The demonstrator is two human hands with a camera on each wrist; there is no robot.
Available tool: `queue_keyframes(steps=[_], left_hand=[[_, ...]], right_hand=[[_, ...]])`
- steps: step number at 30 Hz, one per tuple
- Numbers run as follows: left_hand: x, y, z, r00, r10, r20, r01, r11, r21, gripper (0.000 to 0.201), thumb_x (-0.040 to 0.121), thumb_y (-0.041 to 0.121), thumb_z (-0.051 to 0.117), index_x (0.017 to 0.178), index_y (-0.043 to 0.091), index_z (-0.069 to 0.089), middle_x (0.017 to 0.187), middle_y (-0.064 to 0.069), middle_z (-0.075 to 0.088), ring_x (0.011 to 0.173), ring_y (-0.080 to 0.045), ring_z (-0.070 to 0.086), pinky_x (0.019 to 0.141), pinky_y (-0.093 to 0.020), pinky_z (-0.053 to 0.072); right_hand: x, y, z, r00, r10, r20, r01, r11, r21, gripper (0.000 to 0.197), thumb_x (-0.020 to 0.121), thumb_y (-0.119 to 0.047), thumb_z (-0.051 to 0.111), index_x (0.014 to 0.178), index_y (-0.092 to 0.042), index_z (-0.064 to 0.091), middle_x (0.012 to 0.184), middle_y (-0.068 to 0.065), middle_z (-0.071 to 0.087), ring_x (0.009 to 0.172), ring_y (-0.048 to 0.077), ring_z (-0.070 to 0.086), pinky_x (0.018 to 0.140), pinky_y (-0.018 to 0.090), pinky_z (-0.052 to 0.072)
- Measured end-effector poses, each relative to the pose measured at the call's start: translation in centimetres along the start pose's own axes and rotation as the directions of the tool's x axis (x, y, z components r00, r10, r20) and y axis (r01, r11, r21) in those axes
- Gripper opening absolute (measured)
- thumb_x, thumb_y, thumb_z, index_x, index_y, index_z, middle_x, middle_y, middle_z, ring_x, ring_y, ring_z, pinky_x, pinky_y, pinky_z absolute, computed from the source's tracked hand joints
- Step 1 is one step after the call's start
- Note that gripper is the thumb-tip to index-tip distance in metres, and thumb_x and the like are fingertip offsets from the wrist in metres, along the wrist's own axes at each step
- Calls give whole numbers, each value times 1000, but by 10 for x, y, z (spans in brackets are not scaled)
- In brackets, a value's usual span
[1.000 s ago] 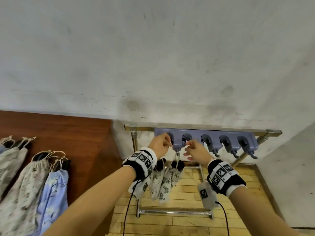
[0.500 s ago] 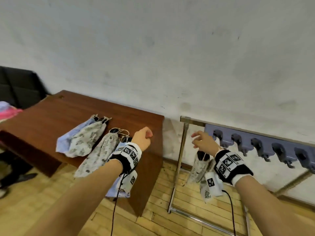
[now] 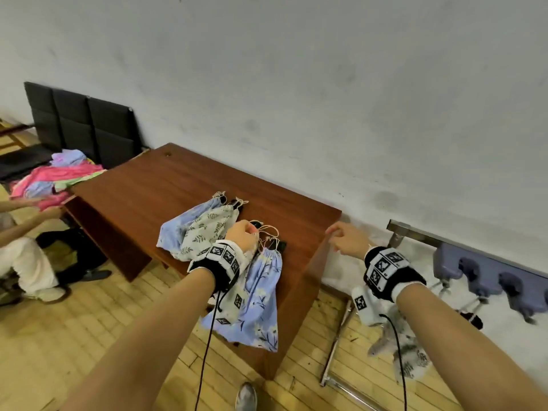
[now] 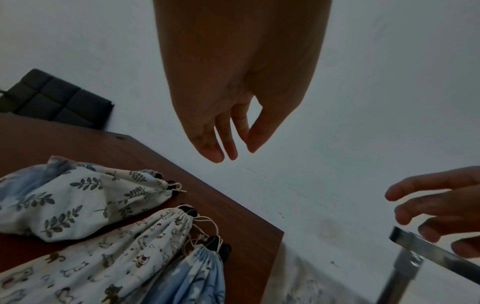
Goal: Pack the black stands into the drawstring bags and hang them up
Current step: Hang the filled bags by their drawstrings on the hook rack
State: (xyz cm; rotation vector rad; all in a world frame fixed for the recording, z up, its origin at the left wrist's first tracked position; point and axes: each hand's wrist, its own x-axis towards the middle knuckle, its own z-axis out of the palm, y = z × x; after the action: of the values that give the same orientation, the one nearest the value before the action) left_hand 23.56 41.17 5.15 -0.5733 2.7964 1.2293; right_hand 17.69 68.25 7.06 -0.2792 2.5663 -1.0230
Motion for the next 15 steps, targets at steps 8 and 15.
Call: queue_keyframes(steps=[8,15], left_hand=[[117,-52,0,919,-246,307,308,936,-171,32,94,-4,41,69,11,51,69,-7,50,56,-17,48,44,-19,42],[189,-69,36,777,-352,522,488,861,-146,25,96,4,44,72,11,47,73,-5,53,61,-15,54,60,-25,49]], right_hand=[[137,-40,71,976,144,165,-131,988,-87,20,92,-11,48,105,-17,62,102,5,65,70,13,66,49,17,47],[195,-21,130,897,310,316,-279,950,-138,31,93,-11,48,120,-10,63,107,13,65,101,30,66,61,25,51]])
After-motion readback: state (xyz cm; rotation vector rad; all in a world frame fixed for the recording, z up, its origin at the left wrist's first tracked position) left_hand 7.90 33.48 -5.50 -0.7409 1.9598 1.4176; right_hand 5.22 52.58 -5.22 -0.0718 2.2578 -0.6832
